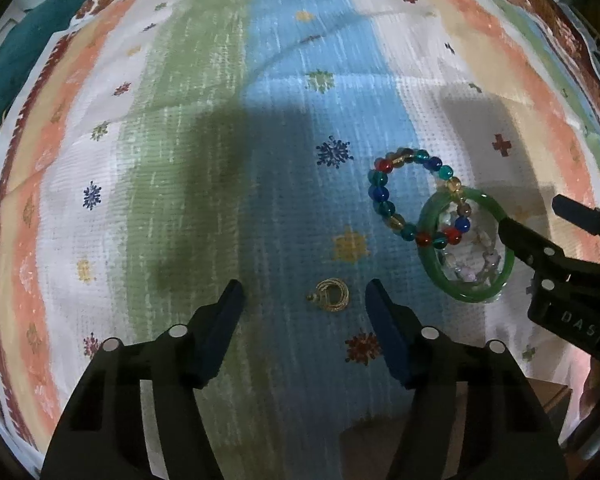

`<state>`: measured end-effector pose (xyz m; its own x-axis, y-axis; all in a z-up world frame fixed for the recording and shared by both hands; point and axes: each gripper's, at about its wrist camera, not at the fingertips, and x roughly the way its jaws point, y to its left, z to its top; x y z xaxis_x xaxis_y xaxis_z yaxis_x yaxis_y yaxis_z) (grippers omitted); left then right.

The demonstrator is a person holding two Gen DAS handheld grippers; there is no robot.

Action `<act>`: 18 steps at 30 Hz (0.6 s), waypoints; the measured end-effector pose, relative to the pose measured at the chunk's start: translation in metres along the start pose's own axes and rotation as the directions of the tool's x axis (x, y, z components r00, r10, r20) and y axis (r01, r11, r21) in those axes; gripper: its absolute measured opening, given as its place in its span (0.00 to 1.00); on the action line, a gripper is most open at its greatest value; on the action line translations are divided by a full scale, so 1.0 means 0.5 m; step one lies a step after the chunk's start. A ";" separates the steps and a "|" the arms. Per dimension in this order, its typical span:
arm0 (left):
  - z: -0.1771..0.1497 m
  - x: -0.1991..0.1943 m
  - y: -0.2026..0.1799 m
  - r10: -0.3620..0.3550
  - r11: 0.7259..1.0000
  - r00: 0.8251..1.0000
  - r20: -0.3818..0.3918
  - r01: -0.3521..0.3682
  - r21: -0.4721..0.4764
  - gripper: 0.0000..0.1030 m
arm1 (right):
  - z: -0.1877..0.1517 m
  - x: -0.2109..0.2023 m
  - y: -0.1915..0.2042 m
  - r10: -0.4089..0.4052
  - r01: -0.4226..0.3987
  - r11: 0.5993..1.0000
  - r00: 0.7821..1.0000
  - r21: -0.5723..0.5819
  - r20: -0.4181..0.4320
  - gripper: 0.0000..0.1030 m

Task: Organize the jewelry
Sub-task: 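Close left tool on gold ring while right tool grasps green jade bangle rim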

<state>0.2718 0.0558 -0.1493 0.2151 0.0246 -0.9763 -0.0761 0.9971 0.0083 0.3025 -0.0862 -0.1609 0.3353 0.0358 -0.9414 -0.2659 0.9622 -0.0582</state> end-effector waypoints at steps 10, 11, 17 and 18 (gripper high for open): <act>0.015 0.025 -0.016 0.010 0.998 1.000 -0.030 -0.008 0.063 0.21 | 0.004 0.021 0.003 0.000 0.000 1.000 1.000 -0.008 -0.027 0.70; 0.015 0.026 -0.019 0.013 0.997 0.999 -0.033 -0.011 0.070 0.19 | 0.004 0.021 0.002 0.005 -0.006 1.000 1.000 -0.007 -0.030 0.68; 0.015 0.030 -0.032 0.025 0.996 0.999 -0.032 -0.022 0.087 0.19 | 0.009 0.016 0.015 -0.028 0.028 0.998 1.000 -0.059 -0.003 0.39; 0.015 0.031 -0.032 0.023 0.996 0.999 -0.031 -0.021 0.084 0.18 | 0.009 0.014 0.019 -0.036 0.036 0.997 0.999 -0.070 0.002 0.29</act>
<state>0.2836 0.0408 -0.1629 0.1829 0.0454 -0.9821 0.0017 0.9989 0.0465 0.3065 -0.0757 -0.1663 0.3466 0.0019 -0.9380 -0.3159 0.9418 -0.1148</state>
